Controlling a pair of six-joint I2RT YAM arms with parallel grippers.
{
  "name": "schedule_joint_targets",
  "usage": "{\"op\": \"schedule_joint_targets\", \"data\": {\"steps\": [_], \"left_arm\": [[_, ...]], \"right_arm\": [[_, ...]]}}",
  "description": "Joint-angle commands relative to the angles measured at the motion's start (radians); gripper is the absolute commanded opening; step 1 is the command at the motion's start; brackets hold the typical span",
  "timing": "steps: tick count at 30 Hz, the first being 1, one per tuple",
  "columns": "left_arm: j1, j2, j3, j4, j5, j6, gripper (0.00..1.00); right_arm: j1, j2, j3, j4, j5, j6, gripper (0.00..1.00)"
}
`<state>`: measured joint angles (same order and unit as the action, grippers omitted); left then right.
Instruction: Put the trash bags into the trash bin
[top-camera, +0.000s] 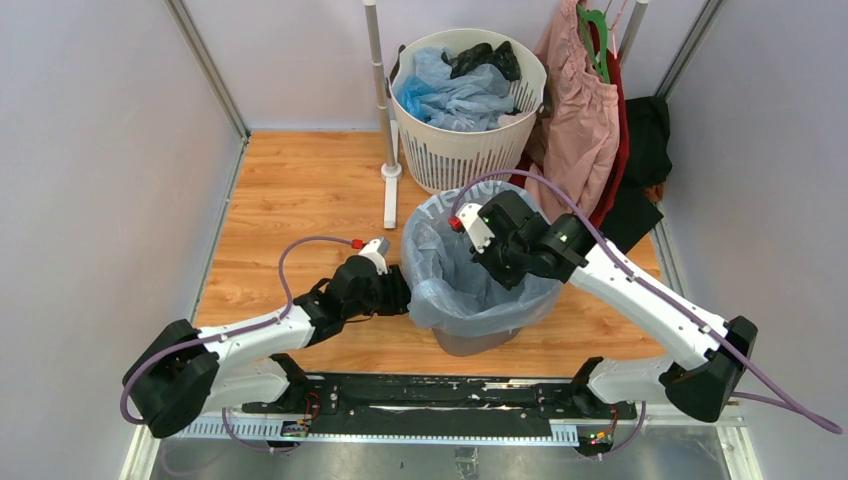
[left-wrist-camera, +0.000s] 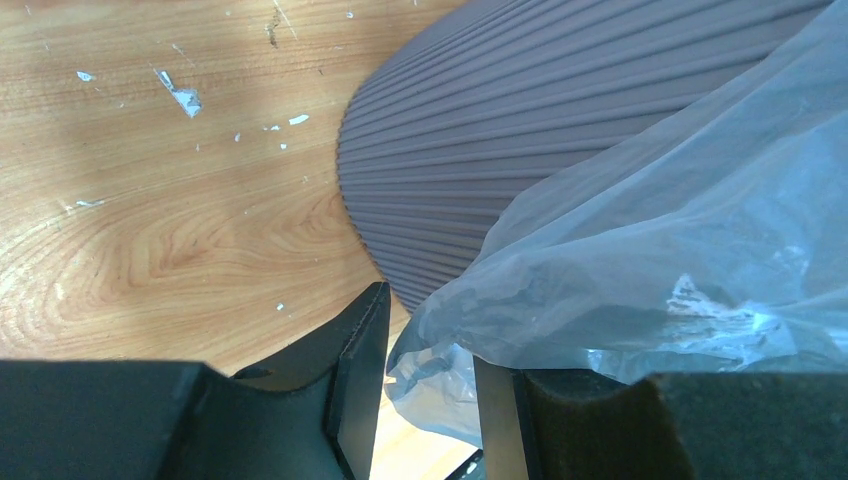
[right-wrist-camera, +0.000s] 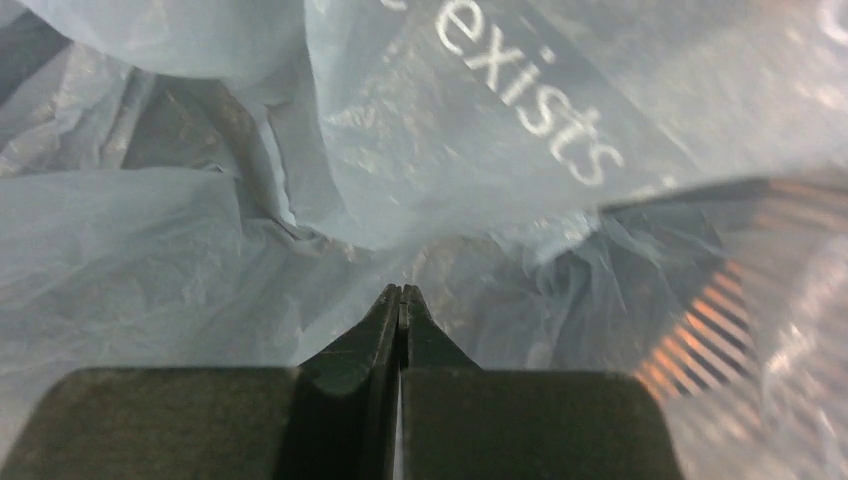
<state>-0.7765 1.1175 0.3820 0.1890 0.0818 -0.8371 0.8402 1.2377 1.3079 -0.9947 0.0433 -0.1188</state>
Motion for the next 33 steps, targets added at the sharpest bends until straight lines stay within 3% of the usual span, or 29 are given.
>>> {"op": "schedule_joint_targets", "data": {"steps": [1, 6, 20, 33], "left_arm": [[-0.009, 0.005, 0.023, 0.023, 0.0, 0.018, 0.41], [-0.009, 0.018, 0.024, 0.023, 0.002, 0.022, 0.41], [-0.009, 0.042, 0.037, 0.027, 0.001, 0.035, 0.41], [-0.009, 0.09, 0.053, 0.047, 0.01, 0.036, 0.41]], "right_arm": [[-0.027, 0.032, -0.04, 0.064, -0.142, -0.072, 0.0], [-0.028, 0.065, -0.088, 0.075, -0.196, -0.067, 0.0], [-0.027, 0.198, -0.13, 0.045, -0.152, 0.003, 0.0], [-0.029, 0.201, -0.213, 0.104, -0.143, 0.11, 0.0]]}}
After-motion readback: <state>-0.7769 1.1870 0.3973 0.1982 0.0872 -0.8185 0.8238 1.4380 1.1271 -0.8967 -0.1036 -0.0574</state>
